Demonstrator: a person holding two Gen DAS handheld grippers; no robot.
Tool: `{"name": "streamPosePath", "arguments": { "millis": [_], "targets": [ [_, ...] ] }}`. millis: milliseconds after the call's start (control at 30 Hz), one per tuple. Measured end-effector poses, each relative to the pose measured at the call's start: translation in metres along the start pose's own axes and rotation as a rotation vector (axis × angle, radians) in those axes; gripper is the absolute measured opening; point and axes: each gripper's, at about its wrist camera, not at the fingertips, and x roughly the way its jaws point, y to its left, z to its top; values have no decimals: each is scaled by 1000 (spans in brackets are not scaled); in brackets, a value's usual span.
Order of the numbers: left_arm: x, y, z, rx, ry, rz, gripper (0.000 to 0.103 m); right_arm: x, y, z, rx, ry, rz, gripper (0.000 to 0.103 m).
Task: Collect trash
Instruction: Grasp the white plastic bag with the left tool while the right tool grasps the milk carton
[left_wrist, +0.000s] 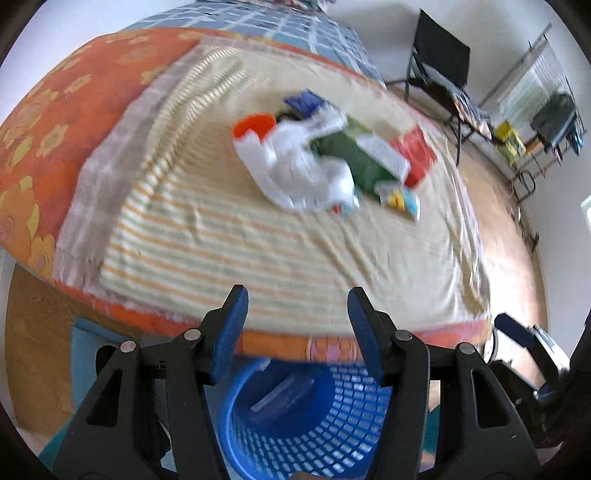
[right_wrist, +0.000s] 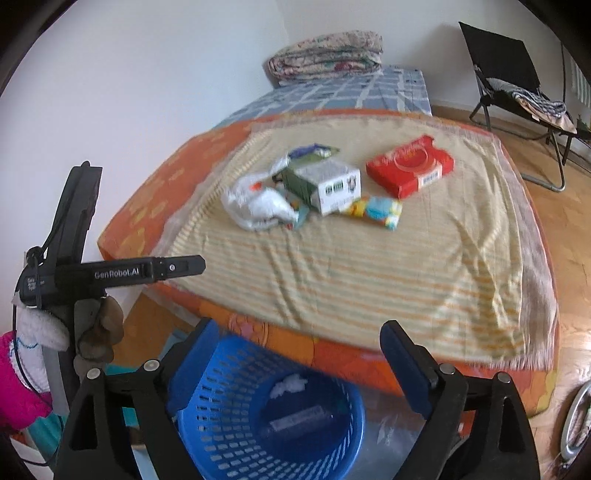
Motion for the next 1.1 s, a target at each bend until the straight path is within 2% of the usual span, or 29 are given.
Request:
{"name": "streamPosePath", "arguments": {
  "millis": [233,267,333,467,733,1100],
  "targets": [
    [5,13,35,-90,-14,-7,58,8,-10,38,13,-30,22,91],
    [7,15,40,-99,-15,-7,62,10,-11,42,17,-30,28,92],
    [11,18,47,-127,-16,-5,68,17,-15,53,16,-32,33,100],
    [24,23,61,-183,4,-21,69,29,-24,72,-1,-56,19,102],
    [53,24,75,-236,48,-18,69,70,-34,105,-52,-19,30,103],
    [74,24,89,-263,56,-4,69,128,-26,128,-228,52,2,103]
  ]
}}
